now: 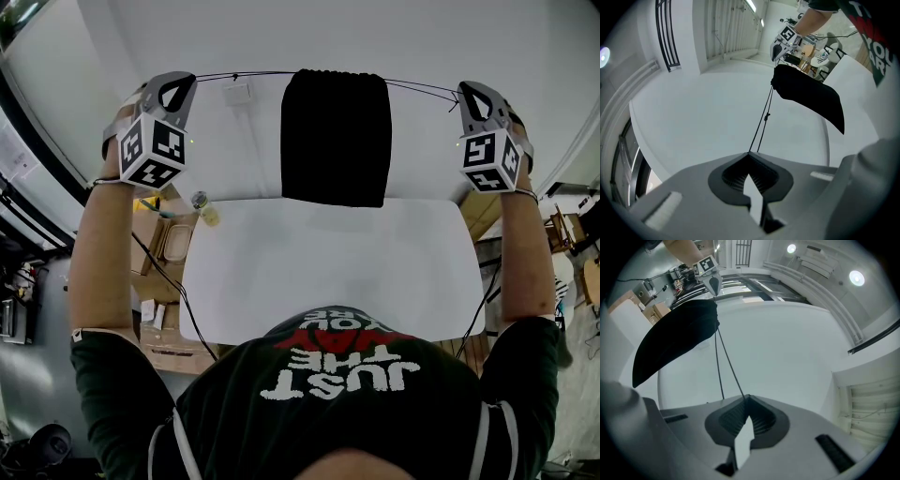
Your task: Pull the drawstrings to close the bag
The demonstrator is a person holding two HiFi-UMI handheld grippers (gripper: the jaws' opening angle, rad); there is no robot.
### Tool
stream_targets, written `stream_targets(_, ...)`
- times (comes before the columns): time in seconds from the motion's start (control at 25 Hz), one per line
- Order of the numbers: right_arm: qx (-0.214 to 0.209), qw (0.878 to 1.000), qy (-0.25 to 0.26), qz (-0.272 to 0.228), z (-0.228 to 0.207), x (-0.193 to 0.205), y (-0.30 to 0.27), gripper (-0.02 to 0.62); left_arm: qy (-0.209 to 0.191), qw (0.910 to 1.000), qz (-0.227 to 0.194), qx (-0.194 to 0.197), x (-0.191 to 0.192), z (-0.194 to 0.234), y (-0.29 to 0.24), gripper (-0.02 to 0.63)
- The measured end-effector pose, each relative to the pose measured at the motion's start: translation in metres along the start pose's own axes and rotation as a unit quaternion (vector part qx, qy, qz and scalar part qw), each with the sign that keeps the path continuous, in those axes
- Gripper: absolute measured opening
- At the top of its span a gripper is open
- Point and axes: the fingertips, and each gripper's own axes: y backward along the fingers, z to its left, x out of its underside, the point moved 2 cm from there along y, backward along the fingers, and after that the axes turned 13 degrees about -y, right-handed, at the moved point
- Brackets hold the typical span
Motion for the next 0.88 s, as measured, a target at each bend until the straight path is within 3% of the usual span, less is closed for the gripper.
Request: stream_targets(0.88, 0.007, 1.0, -0.003, 0.005, -0.0065, 0.0085, 0.0027, 0.005, 0.002, 1.0, 0.002, 0.009, 0.0074, -0.0012, 0.0023, 0.0)
